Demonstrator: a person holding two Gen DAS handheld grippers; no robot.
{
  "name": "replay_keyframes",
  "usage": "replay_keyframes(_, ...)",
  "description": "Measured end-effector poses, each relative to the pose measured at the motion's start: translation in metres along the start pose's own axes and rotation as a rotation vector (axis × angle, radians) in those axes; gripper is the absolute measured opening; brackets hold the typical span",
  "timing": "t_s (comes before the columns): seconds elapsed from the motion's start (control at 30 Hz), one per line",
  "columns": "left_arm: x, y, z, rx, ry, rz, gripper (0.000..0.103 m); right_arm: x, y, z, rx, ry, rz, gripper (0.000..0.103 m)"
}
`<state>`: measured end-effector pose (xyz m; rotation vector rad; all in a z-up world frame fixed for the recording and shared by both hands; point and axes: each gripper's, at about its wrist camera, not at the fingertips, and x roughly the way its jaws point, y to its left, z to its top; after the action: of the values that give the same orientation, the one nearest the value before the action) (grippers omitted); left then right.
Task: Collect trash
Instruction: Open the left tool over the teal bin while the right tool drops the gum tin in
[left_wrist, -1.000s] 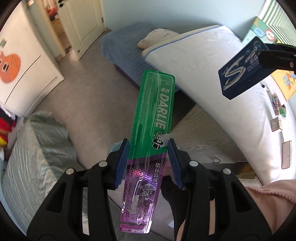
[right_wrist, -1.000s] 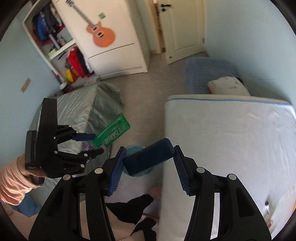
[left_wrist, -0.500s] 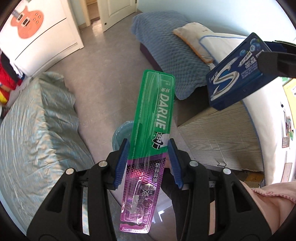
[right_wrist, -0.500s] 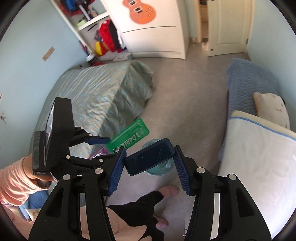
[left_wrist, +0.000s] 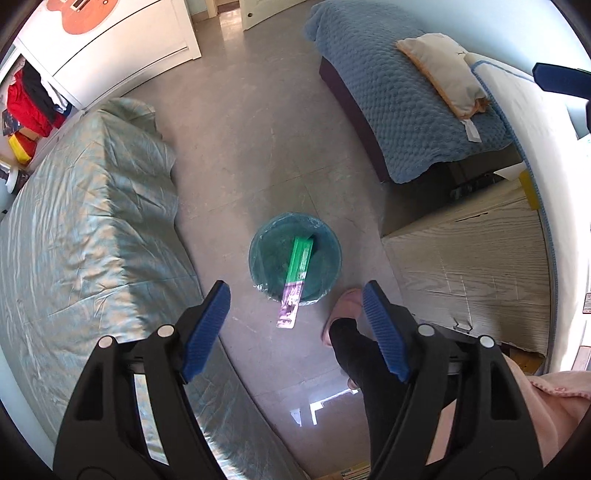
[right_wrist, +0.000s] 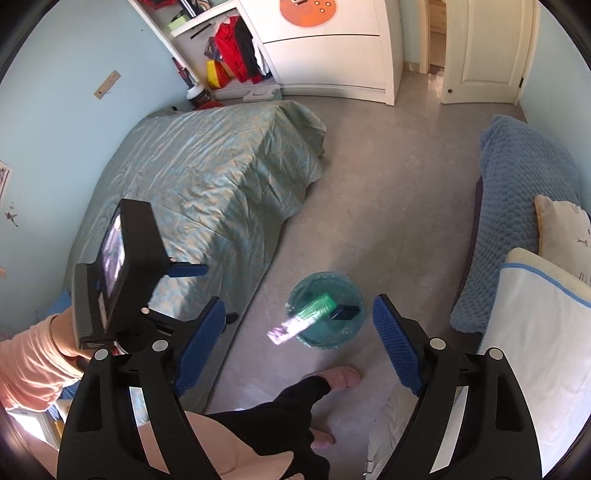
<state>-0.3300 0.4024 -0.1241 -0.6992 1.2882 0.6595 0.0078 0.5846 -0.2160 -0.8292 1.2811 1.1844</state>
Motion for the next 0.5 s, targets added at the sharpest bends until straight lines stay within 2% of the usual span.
replay_keyframes(0.33, 0.006, 0.008, -0.001, -0.019, 0.013, -0.004, 0.072, -0.007, -0.023, -0.012, 0.060, -0.006, -0.040, 0.082)
replay_keyframes(0.5, 0.000, -0.007, 0.005, 0.035, -0.001, 0.011, 0.073, -0.020, -0.034, -0.023, 0.102, -0.031, -0.056, 0.082)
